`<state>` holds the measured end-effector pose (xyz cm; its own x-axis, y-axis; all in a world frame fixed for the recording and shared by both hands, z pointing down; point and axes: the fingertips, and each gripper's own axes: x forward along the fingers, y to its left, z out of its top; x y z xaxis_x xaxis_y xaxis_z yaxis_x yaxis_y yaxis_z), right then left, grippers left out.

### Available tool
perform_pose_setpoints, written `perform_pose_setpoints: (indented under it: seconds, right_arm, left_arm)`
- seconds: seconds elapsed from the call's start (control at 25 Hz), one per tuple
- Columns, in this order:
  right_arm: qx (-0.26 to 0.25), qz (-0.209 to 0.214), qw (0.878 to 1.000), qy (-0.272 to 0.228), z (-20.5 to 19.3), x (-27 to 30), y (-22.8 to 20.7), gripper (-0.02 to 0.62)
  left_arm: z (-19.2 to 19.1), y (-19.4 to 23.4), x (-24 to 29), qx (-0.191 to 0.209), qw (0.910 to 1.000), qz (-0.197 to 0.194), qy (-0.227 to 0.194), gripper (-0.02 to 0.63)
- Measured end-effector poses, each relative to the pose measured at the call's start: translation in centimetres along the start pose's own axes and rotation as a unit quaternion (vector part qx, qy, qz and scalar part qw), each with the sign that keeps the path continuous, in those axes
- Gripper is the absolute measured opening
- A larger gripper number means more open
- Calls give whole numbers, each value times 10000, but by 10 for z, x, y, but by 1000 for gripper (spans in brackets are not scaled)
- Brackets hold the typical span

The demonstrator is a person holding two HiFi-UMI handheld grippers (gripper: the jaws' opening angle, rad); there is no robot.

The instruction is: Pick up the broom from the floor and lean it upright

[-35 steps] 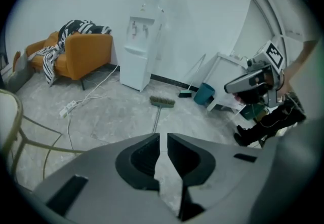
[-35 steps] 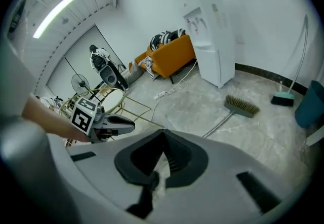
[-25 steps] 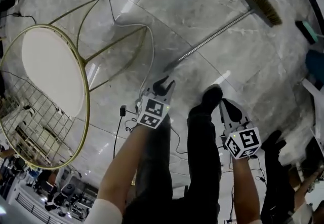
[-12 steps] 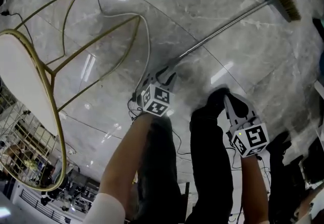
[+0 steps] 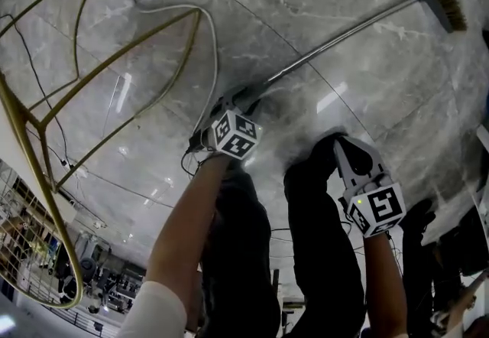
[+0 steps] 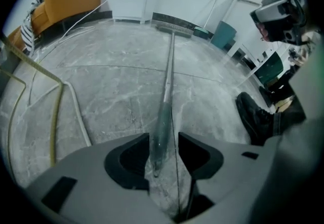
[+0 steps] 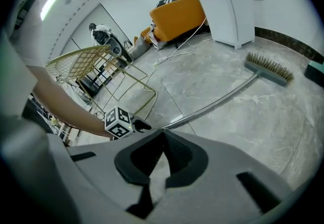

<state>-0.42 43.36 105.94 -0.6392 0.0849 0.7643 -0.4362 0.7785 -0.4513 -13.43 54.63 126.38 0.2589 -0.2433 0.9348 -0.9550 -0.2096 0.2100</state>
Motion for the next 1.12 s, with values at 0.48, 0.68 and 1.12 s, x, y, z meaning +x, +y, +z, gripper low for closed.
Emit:
perform_pose_setpoints:
  seconds: [0.48,0.68,1.12]
  right_arm:
    - [194,35,9998,-105,3,17,11,0]
    - [192,51,9997,-128,37,-20,29,0]
    - [351,-329,9966,-664,115,-158,69,0]
  left_arm:
    - [-13,3,-1,618,9975,335,105,77]
    - [26,-9,-65,642,9974,282,-149,77]
    - [130,-39,-232,919,9918,656,-597,78]
